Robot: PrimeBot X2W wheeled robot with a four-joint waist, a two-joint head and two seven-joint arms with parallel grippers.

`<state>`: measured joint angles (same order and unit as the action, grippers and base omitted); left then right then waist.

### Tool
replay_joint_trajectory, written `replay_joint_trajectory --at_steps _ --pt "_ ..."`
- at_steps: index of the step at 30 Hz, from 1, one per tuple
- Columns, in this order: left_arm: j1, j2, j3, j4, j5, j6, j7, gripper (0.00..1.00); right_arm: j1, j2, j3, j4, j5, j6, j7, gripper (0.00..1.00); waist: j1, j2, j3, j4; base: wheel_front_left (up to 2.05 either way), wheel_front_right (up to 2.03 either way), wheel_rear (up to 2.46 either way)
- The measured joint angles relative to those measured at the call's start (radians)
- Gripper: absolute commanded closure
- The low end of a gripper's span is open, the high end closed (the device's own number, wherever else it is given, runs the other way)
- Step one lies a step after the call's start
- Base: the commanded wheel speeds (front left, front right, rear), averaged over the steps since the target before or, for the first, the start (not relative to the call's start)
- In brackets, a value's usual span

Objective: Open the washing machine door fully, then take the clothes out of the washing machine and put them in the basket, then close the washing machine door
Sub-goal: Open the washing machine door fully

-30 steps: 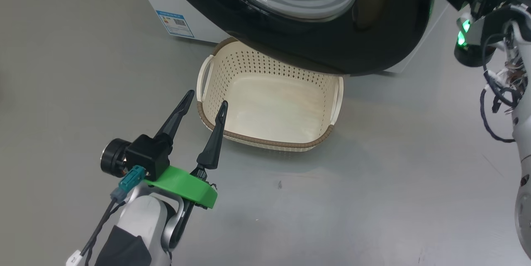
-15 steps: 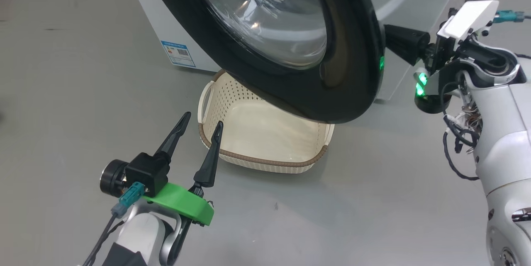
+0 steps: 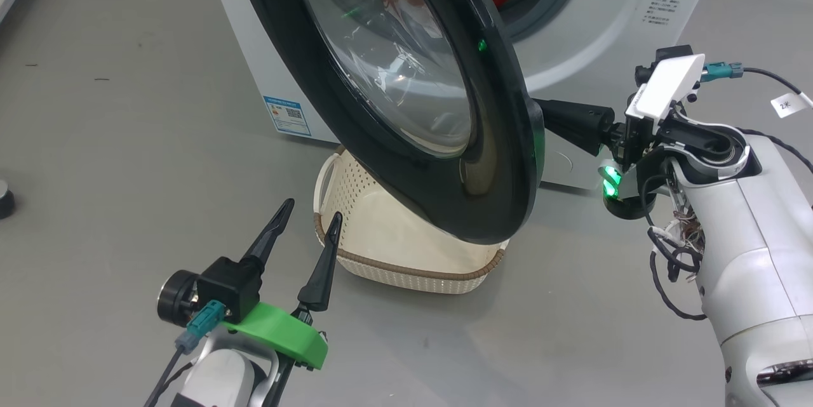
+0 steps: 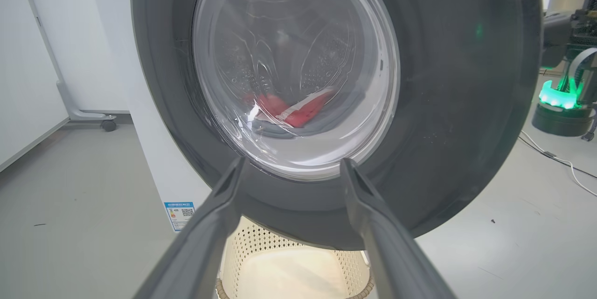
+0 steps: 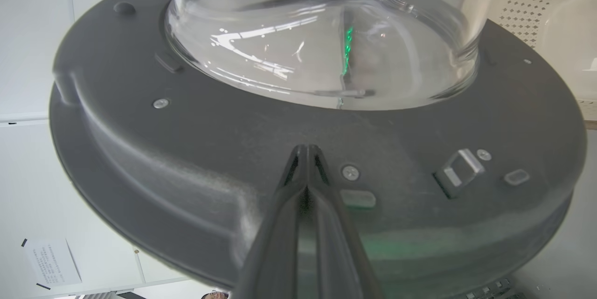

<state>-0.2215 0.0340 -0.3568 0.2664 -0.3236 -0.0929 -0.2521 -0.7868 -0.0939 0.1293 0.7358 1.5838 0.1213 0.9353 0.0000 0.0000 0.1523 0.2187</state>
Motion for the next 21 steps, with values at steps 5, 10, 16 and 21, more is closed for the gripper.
replay_joint_trajectory --at_steps 5,10,16,21 --pt "0.017 0.0 0.0 0.001 0.0 0.0 0.0 0.0 0.04 0.007 0.015 -0.046 0.007 0.0 0.004 1.0 0.0 0.0 -0.015 0.023 0.0 0.0 0.0" --pt "0.018 0.001 0.0 0.001 0.0 0.0 0.0 0.0 0.075 0.015 0.034 -0.085 0.014 0.0 0.014 1.0 0.0 0.0 -0.025 0.051 0.0 0.0 0.0" --pt "0.026 0.001 -0.001 0.0 0.0 0.0 0.0 0.0 0.119 0.024 0.067 -0.133 0.019 0.0 0.025 1.0 0.0 0.0 -0.034 0.09 0.0 0.0 0.0" --pt "0.04 0.001 -0.002 0.001 -0.002 0.0 0.0 0.0 0.151 0.026 0.091 -0.166 0.022 0.0 0.021 1.0 0.0 0.0 -0.041 0.126 0.0 0.0 0.0"
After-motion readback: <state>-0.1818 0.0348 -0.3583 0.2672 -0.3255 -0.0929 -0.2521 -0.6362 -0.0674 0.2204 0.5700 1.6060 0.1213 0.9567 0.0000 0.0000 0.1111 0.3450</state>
